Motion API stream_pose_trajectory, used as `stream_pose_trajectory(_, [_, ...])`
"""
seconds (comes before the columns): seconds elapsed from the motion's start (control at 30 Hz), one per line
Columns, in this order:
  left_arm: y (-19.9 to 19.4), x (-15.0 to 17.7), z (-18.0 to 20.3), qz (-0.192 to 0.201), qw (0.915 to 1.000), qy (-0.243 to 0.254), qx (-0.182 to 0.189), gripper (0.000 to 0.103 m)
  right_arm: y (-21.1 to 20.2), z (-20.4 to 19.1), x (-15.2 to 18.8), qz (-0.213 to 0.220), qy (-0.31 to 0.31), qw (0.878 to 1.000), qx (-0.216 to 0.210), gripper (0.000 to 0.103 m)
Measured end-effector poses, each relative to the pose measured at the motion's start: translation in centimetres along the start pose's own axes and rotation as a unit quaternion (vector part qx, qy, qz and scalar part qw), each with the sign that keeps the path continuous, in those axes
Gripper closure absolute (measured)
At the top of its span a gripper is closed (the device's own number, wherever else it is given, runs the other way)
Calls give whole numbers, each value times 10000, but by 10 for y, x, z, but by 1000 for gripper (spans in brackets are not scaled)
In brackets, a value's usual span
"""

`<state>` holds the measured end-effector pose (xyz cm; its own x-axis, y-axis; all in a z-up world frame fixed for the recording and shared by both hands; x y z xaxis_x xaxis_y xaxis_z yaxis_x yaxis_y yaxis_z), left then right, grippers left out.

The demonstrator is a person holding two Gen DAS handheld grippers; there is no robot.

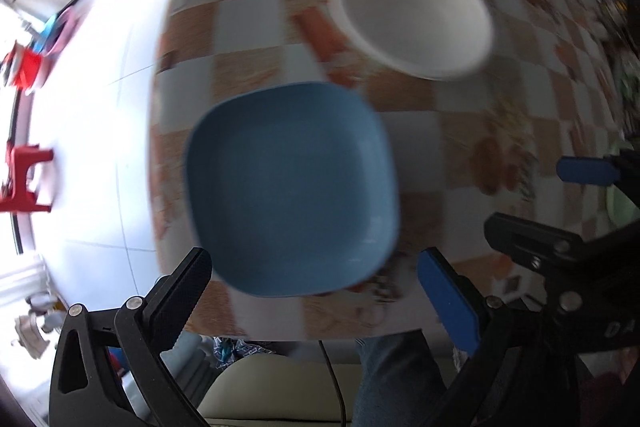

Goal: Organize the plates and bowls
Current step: 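Move the right gripper to the rim of the light green plate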

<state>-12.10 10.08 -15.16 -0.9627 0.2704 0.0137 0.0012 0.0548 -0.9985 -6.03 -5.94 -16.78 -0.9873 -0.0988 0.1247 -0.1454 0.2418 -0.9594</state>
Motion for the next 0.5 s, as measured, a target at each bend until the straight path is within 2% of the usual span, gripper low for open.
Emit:
stream_pose_trajectory(0.23, [-4, -30, 67, 28, 9961, 844, 249, 0, -17, 69, 8, 105, 744, 9972, -21, 0])
stream_pose_trajectory(0.5, [-6, -72, 146, -50, 9827, 1848, 90, 0, -42, 149, 26, 390, 1549, 9871, 30, 0])
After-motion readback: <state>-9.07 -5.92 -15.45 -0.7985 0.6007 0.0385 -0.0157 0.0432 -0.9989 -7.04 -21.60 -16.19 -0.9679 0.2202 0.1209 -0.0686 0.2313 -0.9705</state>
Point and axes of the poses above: each gripper's, at about its wrist camera, not at the fingertips, and y roughly the way its jaws point, z to its right, x to its underside, the point moved 2 cm from there along y, roughly the way its jaws point, and after that the axes turned 13 degrees about y, right-handed, at the moved point
